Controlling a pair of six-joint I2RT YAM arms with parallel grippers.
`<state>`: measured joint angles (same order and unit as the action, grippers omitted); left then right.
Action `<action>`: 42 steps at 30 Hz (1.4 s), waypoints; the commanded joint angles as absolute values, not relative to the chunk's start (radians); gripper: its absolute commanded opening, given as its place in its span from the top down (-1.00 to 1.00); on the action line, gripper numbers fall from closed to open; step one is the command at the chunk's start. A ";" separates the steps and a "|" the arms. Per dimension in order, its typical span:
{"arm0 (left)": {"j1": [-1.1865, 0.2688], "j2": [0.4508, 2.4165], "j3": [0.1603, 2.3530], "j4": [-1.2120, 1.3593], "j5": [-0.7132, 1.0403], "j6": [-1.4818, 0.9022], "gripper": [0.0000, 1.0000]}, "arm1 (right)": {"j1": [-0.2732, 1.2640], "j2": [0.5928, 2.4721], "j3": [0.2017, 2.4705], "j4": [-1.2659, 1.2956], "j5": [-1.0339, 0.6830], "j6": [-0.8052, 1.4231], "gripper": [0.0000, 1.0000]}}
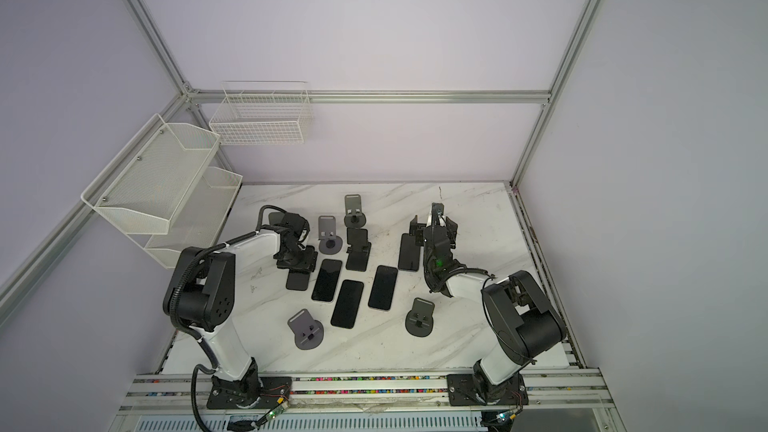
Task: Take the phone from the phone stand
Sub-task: 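Lower the black phone flat near the wooden-ringed stand and open the left gripper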
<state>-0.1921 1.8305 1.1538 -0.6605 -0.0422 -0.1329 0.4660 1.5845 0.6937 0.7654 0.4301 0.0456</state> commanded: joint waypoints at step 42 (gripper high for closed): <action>-0.166 1.847 1.191 -0.765 0.017 -0.099 -0.61 | 0.469 1.583 0.708 0.770 0.430 0.027 -0.95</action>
<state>-0.1829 1.8454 1.1873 -0.7029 -0.0143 -0.1089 0.4660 1.5852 0.6941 0.7654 0.4278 0.0395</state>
